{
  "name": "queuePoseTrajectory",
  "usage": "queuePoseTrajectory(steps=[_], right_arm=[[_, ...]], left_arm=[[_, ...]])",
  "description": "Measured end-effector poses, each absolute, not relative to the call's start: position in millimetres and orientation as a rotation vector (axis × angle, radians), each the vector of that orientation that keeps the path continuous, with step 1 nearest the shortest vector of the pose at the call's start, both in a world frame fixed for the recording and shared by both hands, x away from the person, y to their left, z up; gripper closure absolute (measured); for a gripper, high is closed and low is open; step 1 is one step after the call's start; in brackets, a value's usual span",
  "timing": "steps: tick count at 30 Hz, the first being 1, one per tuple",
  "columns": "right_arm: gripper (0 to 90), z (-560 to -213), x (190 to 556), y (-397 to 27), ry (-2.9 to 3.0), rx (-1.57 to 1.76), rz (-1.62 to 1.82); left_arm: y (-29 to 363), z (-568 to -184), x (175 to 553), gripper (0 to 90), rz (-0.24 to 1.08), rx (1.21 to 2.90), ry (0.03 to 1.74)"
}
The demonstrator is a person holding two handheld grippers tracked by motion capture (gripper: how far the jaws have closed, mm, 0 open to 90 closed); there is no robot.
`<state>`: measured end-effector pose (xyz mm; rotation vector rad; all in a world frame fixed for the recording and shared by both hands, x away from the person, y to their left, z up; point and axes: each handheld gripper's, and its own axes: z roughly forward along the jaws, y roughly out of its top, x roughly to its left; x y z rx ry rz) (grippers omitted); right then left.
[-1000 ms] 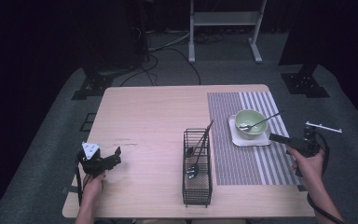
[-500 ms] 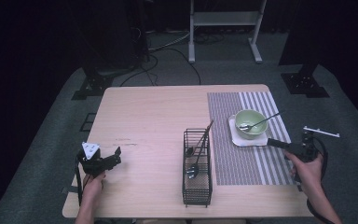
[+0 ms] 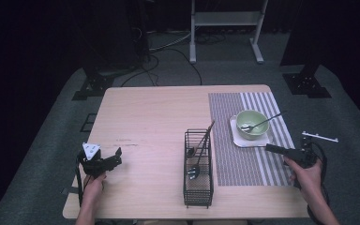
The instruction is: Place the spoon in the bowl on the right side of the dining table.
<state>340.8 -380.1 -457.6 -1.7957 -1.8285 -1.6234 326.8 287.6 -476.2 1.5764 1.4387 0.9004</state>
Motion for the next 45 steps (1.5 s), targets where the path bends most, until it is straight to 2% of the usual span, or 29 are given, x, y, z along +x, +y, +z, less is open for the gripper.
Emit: queuePoseTrajectory(steps=[45], right_arm=[[32.2, -463, 321, -343, -1.883, -1.671, -1.581]], left_arm=[[288, -476, 327, 0.0, 0.900, 1.573, 1.443]])
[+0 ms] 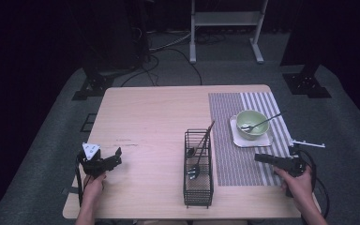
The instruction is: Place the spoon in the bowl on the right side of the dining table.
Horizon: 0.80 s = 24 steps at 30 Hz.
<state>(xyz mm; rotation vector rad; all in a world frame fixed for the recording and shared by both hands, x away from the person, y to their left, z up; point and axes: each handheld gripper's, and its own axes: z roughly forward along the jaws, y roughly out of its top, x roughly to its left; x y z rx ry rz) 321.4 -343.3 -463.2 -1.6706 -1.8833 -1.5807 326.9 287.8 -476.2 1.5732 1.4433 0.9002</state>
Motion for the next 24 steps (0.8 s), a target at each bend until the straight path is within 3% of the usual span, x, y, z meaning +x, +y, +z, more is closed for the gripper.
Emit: queuePoseTrajectory(steps=[24], right_arm=[[32.0, -471, 313, -327, -1.911, -1.636, -1.548]], left_arm=[[288, -476, 327, 0.0, 0.900, 1.576, 1.440]])
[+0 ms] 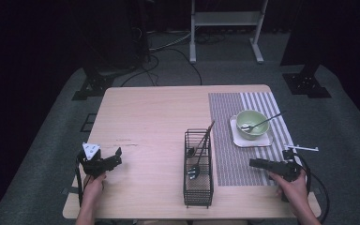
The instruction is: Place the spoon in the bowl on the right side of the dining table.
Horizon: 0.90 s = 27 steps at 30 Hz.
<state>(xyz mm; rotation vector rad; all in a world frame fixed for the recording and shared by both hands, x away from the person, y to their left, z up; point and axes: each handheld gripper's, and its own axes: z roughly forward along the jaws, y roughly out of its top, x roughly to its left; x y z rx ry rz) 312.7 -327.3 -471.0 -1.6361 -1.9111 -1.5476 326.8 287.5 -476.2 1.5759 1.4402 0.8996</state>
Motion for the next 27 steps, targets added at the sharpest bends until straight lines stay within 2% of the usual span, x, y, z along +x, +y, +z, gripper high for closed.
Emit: queuePoseTrajectory(steps=[27], right_arm=[[32.2, -478, 305, -315, -2.024, -1.601, -1.492]], left_arm=[[288, -476, 327, 0.0, 0.894, 1.577, 1.439]])
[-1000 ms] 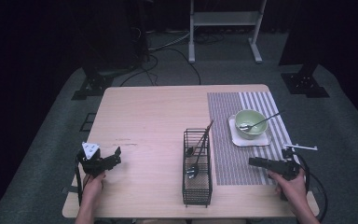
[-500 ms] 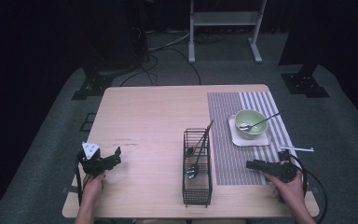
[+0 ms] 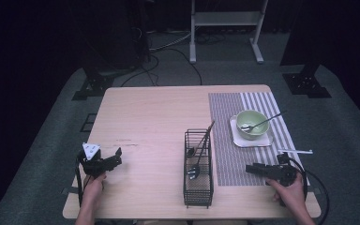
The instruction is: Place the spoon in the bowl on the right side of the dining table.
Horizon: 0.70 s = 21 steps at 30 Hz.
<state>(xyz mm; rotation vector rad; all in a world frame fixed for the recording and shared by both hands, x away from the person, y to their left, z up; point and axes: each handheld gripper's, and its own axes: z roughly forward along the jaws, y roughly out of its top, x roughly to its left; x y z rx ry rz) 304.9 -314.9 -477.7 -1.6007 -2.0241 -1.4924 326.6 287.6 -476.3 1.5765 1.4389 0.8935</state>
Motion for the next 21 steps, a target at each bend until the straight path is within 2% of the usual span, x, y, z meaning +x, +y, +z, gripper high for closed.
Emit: queuePoseTrajectory(steps=[21], right_arm=[[32.2, -478, 299, -302, -2.104, -1.544, -1.490]], left_arm=[[288, -476, 327, 0.0, 0.888, 1.581, 1.436]])
